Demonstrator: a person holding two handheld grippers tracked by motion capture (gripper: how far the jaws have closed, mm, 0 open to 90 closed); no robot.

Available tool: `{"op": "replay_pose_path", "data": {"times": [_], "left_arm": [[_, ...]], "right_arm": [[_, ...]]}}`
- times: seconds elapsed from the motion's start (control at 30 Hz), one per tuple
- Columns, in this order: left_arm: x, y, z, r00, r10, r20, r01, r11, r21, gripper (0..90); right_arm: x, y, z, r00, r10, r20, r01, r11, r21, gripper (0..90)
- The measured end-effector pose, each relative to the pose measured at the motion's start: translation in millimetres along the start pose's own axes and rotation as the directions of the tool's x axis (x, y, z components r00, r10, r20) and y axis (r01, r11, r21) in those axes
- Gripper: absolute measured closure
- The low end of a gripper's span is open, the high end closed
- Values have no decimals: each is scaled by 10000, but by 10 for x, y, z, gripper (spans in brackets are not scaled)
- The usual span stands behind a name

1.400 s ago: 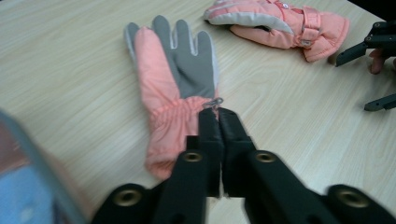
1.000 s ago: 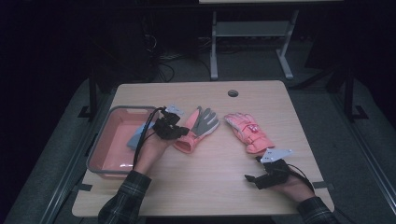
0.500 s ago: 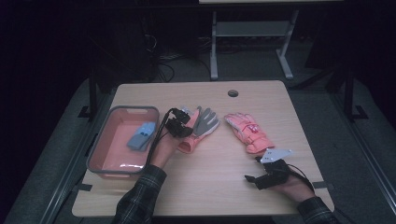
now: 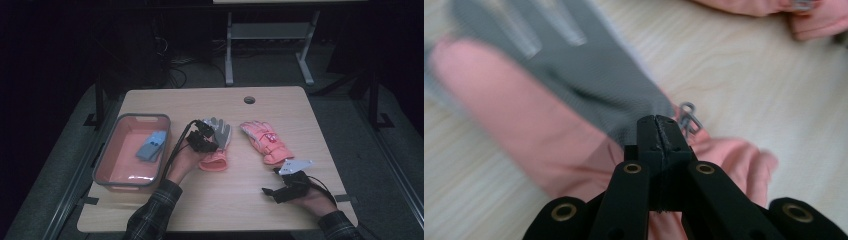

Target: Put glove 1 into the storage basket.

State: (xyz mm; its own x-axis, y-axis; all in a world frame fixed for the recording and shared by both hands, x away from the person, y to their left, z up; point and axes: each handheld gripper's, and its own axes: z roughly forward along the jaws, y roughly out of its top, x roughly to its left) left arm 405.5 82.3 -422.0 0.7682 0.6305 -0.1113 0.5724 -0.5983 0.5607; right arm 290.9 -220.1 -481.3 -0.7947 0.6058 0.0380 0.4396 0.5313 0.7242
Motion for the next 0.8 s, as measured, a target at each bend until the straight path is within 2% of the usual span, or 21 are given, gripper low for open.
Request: {"op": "replay_pose_path", "data": {"times": [0.03, 0.1, 0.2, 0.33, 0.43, 0.63, 0.8], "left_arm": [[-54, 21, 28, 9995, 175, 278, -175, 9998, 18, 894], [-119, 49, 56, 9982, 383, 451, -385, 9993, 38, 895], [-197, 74, 97, 9975, 333, 620, -327, 9994, -103, 894], [-296, 103, 139, 9946, 596, 844, -587, 9982, -132, 894], [-293, 102, 97, 9936, 794, 808, -781, 9968, -193, 894], [-248, 48, -64, 9952, 826, 532, -802, 9957, -455, 894], [-241, -51, -72, 9938, 907, 646, -878, 9950, -469, 894]], "right_arm": [[0, 0, 0, 10000, 2, -2, -2, 10000, -1, 135], [0, 0, 0, 10000, 1, -2, -1, 10000, 0, 135], [0, 0, 0, 10000, 0, -5, 0, 10000, 0, 135], [2, 1, 0, 10000, 17, -16, -17, 10000, -4, 135], [2, 0, 0, 10000, 14, -18, -14, 10000, -4, 135], [0, 0, 0, 10000, -14, -11, 14, 10000, -2, 135], [0, 0, 0, 10000, -19, -9, 19, 10000, -2, 135]]}}
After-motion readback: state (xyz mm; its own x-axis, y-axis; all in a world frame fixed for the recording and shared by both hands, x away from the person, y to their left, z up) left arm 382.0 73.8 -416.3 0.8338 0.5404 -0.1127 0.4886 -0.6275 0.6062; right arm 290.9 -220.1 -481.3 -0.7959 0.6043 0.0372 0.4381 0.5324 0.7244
